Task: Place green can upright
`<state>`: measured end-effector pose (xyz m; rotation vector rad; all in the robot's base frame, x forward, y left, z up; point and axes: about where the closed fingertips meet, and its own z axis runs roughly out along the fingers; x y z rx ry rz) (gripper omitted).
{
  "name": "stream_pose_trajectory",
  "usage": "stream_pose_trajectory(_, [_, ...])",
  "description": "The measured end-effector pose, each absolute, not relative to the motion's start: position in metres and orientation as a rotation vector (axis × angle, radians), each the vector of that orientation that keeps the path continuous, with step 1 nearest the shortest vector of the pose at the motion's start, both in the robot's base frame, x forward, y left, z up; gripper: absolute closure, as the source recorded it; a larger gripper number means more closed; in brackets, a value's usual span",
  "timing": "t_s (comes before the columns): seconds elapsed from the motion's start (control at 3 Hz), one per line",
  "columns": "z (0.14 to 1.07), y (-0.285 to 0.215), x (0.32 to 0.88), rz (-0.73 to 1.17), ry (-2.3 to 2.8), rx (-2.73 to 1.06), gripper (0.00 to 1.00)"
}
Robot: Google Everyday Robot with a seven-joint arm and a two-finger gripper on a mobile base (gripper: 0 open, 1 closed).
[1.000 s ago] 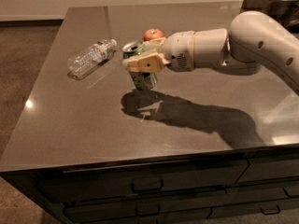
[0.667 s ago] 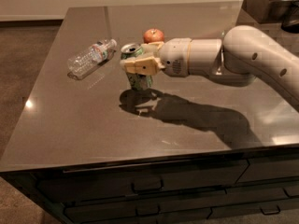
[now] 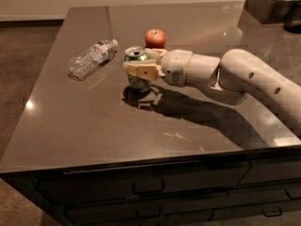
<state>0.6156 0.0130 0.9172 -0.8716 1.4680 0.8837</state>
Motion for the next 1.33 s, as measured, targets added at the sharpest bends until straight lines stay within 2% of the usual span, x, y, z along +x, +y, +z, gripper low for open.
stream_pose_trajectory(0.67, [0.9128,0.0083,0.6198,0.881,1.444,-0.845,0.05])
stream_pose_trajectory(1.0, [0.9132,0.0099,0.6194,0.883,1.443,-0.847,0.0])
stream_pose_trajectory(1.33, [0.9132,0.01,0.6193,0.883,1.443,-0.847,0.0])
